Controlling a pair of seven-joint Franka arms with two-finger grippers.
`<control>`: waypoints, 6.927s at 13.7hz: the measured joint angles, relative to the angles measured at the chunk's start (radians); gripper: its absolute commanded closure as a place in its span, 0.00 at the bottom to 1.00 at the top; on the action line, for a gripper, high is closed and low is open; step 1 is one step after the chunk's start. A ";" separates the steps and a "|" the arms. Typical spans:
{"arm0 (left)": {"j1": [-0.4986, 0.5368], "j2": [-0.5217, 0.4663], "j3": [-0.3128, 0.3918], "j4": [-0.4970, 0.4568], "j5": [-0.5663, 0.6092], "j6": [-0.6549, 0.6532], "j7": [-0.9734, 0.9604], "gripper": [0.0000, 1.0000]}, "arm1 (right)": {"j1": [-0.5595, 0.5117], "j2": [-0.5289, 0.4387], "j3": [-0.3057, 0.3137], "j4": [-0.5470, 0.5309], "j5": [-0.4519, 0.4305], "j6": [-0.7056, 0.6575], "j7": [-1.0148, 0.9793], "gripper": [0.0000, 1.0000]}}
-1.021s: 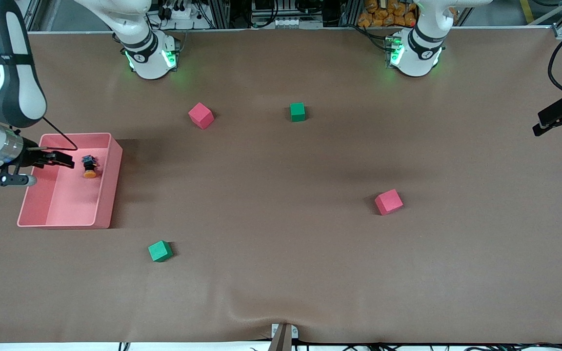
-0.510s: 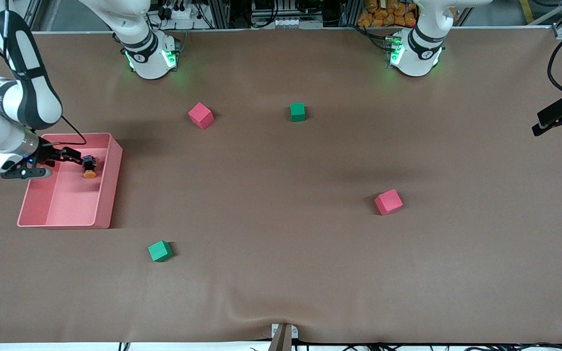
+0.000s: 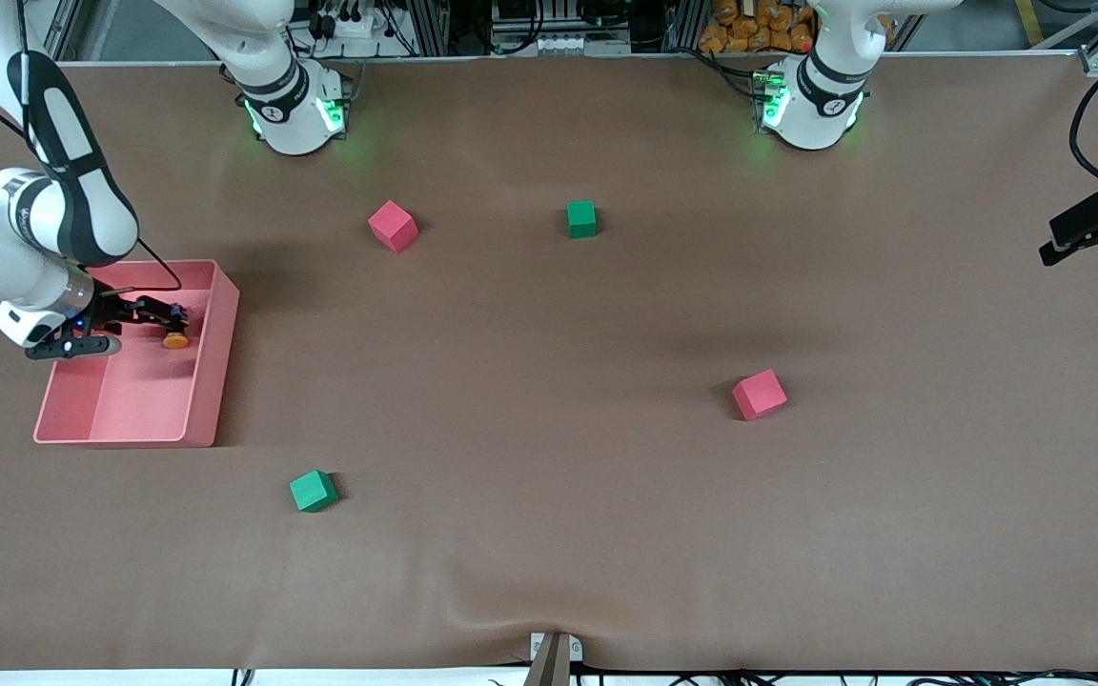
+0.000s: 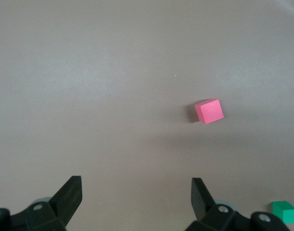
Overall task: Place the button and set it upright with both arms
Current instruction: 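Lower the open right gripper around the yellow button in the tray, then close the right gripper on the button body and lift it, then carry the button out of the tray toward the table middle, then set the button upright on the table and open the right gripper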
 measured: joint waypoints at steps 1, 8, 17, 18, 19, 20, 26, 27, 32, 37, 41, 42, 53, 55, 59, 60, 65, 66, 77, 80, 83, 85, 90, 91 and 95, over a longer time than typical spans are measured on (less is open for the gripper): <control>0.000 0.000 0.000 0.000 0.000 0.000 0.000 0.00 | 0.000 0.000 0.000 0.000 0.000 0.000 -0.006 0.00; 0.000 0.000 0.000 0.000 0.000 -0.001 0.000 0.00 | -0.008 0.005 0.000 0.000 0.000 0.013 -0.112 0.00; 0.000 0.001 0.000 -0.001 0.000 -0.002 0.000 0.00 | -0.016 0.026 0.000 0.000 -0.001 0.025 -0.126 0.00; 0.000 0.001 0.000 -0.001 0.000 -0.002 0.000 0.00 | -0.022 0.029 0.000 0.000 -0.001 0.025 -0.128 0.00; 0.000 0.001 0.000 -0.001 0.000 -0.002 0.000 0.00 | -0.027 0.032 0.000 0.000 -0.001 0.025 -0.130 0.00; 0.000 0.001 0.000 -0.001 0.000 -0.002 0.000 0.00 | -0.033 0.036 0.000 0.001 -0.001 0.025 -0.131 0.00; 0.000 0.001 0.000 -0.001 0.000 -0.002 0.000 0.00 | -0.043 0.044 0.005 0.003 -0.001 0.027 -0.134 0.00; 0.000 0.001 0.000 -0.001 0.000 -0.002 0.000 0.00 | -0.041 0.044 0.010 0.003 -0.003 0.027 -0.135 0.00; 0.000 0.001 0.000 -0.001 0.000 -0.002 0.000 0.00 | -0.002 0.047 0.020 0.005 -0.005 0.027 -0.136 0.00; 0.000 0.001 0.000 -0.001 0.000 -0.002 0.000 0.00 | 0.001 0.070 0.020 0.006 -0.007 0.029 -0.136 0.00; 0.000 0.001 0.000 -0.001 0.000 -0.002 0.000 0.00 | 0.001 0.075 0.019 0.005 -0.007 0.014 -0.151 0.00; 0.000 0.001 0.000 -0.001 0.000 -0.002 0.000 0.00 | 0.000 0.075 0.018 0.004 -0.007 0.001 -0.163 0.00; 0.000 0.001 0.000 -0.002 0.000 -0.002 0.000 0.00 | 0.001 0.059 0.018 0.008 -0.007 -0.096 -0.204 1.00; 0.000 0.001 0.000 -0.002 0.000 -0.002 0.000 0.00 | 0.001 0.057 0.018 0.024 -0.007 -0.103 -0.211 1.00; 0.000 0.001 0.000 -0.002 0.000 -0.002 0.000 0.00 | 0.017 0.043 0.023 0.158 -0.008 -0.201 -0.276 1.00; 0.000 0.001 0.000 -0.002 0.000 -0.002 0.000 0.00 | 0.036 0.041 0.025 0.192 -0.008 -0.212 -0.295 1.00; 0.000 0.001 0.000 -0.002 0.000 -0.002 0.000 0.00 | 0.201 0.039 0.031 0.339 -0.005 -0.291 -0.302 1.00; 0.000 0.001 0.000 -0.002 0.000 -0.002 0.000 0.00 | 0.237 0.039 0.031 0.372 -0.003 -0.312 -0.292 1.00; 0.000 0.005 0.000 -0.003 0.000 -0.002 0.000 0.00 | 0.637 0.143 0.034 0.555 0.234 -0.387 0.237 1.00; 0.000 0.009 -0.001 -0.003 0.000 -0.002 0.001 0.00 | 0.742 0.216 0.034 0.643 0.273 -0.388 0.359 1.00; 0.000 0.009 -0.001 -0.001 0.000 -0.002 0.001 0.00 | 0.850 0.330 0.033 0.759 0.268 -0.387 0.501 1.00; 0.000 0.009 -0.001 0.000 0.000 -0.002 0.001 0.00 | 0.911 0.416 0.031 0.838 0.251 -0.383 0.592 1.00; -0.006 0.009 -0.008 0.001 0.000 -0.002 0.002 0.00 | 0.980 0.540 0.028 0.939 0.244 -0.372 0.781 1.00; -0.007 0.009 -0.009 0.001 0.000 -0.002 0.002 0.00 | 0.987 0.551 0.028 0.944 0.244 -0.372 0.815 1.00; -0.017 0.011 -0.023 -0.001 0.000 -0.002 0.002 0.00 | 1.022 0.586 0.028 0.956 0.244 -0.368 0.917 0.23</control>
